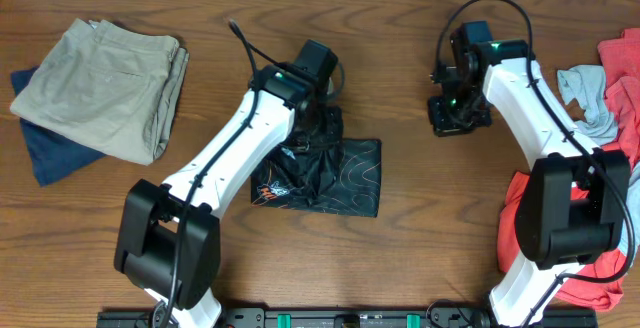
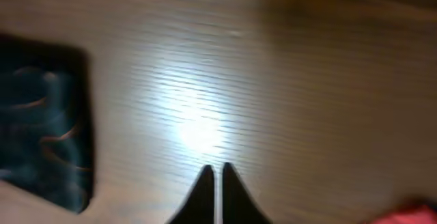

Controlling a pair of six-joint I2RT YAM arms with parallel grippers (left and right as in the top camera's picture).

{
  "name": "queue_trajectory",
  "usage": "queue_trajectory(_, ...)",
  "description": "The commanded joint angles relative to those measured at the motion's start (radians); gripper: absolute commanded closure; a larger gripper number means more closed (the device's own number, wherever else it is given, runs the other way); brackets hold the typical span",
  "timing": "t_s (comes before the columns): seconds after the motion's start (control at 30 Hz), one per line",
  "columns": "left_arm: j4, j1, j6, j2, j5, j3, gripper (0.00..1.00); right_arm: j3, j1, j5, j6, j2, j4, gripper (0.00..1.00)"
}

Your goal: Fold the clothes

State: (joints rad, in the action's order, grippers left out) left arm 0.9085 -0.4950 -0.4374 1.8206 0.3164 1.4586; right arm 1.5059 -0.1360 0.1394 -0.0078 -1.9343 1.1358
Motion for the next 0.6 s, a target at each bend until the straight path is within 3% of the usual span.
queue_trajectory(0.0, 0.002, 0.012, 0.018, 0.003, 0.012, 0.014, 0.94, -0.035, -0.039, 0.103, -0.046, 0.018, -0.014, 0.99)
queue_trajectory(0.57, 0.014, 0.012, 0.040, 0.000, 0.016, 0.014, 0.94, -0.246, -0.263, 0.129, 0.064, 0.018, -0.250, 0.99)
